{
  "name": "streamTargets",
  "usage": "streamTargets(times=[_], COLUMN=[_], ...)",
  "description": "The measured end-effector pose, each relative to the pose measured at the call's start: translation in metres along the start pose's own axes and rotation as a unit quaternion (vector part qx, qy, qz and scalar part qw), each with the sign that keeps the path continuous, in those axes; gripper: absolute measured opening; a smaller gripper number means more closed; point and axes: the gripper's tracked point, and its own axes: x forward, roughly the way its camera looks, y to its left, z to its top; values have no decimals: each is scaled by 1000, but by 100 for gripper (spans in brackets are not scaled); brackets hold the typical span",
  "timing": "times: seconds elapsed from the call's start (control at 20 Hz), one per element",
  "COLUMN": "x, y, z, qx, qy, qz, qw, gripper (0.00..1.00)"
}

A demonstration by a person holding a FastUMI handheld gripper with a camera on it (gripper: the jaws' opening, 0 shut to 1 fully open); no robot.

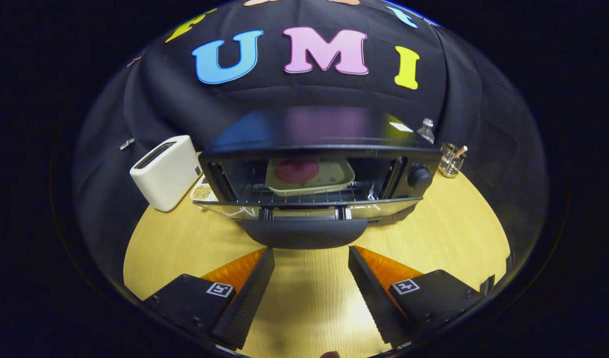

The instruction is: Open the toaster oven, put the food inside, and close the toaster oven door.

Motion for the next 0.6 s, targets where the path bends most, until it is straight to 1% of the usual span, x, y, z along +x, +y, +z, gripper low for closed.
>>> streamTargets(times=[0.1, 0.3, 0.6], x=[-11, -32, -70], y=[-2, -3, -36], z=[18, 64, 113], qx=[-3, 17, 18], qy=[-24, -72, -142], qz=[0, 6, -1], qw=[1000, 997, 990], gripper=[99, 98, 98])
